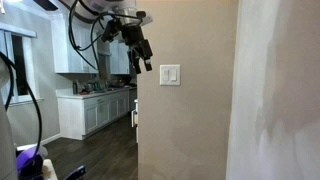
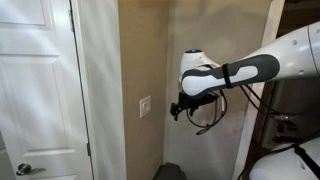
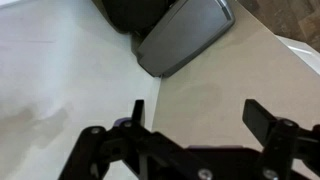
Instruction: Flip the switch to turn on the light
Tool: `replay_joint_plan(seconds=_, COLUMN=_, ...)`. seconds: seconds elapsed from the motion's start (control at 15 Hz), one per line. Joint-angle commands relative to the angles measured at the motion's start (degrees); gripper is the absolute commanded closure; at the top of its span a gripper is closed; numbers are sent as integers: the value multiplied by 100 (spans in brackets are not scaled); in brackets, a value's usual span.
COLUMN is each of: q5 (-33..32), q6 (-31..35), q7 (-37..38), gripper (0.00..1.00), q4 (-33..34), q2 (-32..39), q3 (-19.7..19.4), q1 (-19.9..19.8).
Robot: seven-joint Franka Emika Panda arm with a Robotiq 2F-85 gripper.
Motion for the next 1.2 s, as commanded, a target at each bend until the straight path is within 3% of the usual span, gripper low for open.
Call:
replay_joint_plan(seconds=0.0, q5=-45, q6=-22, q7=33, gripper=0, q4=15, q2=9, q3=-57, q1=63)
replay_joint_plan(seconds=0.4, q5=-78, q6=-19, q7=38, gripper=0, q4=44, q2=48, q3=-34, q1=50)
replay_joint_plan(seconds=1.0, q5=-605, q6=1005, q7=-298, gripper=0, q4=888, q2=1485, q3=29, q1=157)
replay_joint_plan(seconds=1.13, q5=-575, q6=1394, q7=-564, gripper=26, q4=1064, q2=1855, q3=-38, q1=276)
